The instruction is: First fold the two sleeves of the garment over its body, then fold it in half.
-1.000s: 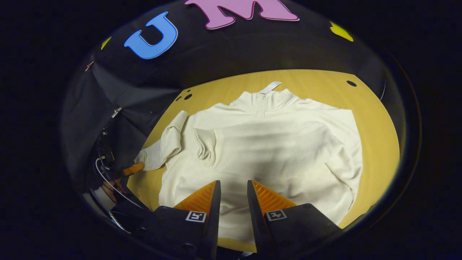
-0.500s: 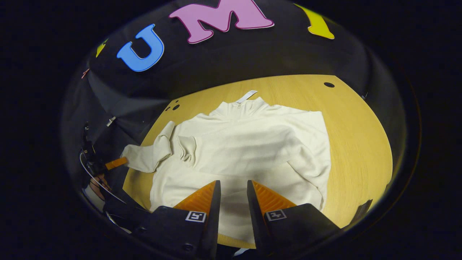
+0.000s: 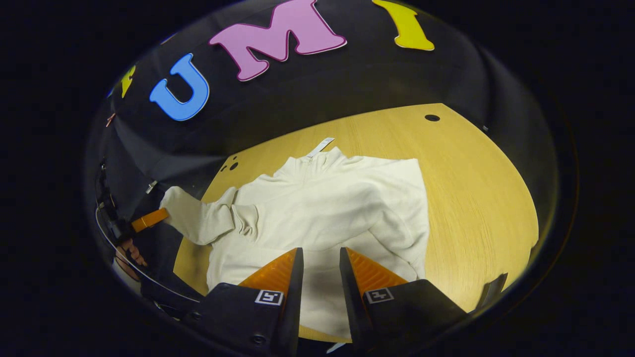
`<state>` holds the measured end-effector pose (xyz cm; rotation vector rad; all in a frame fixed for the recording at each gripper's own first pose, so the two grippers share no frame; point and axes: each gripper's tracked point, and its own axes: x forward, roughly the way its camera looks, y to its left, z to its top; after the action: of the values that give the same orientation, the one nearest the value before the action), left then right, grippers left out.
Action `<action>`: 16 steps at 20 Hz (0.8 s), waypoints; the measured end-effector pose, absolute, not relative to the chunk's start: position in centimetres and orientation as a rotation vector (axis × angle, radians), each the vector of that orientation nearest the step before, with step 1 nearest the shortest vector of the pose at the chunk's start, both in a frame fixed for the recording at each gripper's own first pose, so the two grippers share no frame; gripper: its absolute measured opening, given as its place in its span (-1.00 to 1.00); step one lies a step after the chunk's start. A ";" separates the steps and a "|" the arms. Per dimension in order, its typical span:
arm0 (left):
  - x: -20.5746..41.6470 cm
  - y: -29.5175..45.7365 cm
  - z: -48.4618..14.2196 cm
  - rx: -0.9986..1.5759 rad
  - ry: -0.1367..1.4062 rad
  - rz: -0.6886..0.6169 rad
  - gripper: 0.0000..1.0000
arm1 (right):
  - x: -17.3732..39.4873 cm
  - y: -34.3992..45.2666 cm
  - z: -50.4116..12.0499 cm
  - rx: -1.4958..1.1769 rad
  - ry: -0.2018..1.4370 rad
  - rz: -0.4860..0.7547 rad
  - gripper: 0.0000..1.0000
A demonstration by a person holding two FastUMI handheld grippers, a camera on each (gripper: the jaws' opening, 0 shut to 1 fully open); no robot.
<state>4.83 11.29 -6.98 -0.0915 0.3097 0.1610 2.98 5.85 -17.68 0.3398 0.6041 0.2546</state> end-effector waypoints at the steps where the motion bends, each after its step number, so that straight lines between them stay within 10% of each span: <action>1: 5.0 10.4 -7.0 -0.095 0.313 0.154 -0.74 | 2.9 5.5 -17.6 0.351 0.600 0.250 -0.10; 4: 5.4 7.6 -7.1 -0.105 0.316 0.125 -0.73 | 3.0 4.5 -17.8 0.366 0.595 0.234 -0.30; 7: 5.7 4.9 -7.1 -0.109 0.322 0.092 -0.73 | 2.7 3.7 -17.8 0.377 0.592 0.228 0.06; 16: 7.4 -2.7 -7.7 -0.043 0.334 -0.017 -0.73 | 2.2 2.1 -18.7 0.404 0.591 0.207 0.08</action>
<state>7.41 -2.71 -7.72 -0.0435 0.3342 -0.0169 2.22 2.14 -18.70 0.4041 0.5907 0.2071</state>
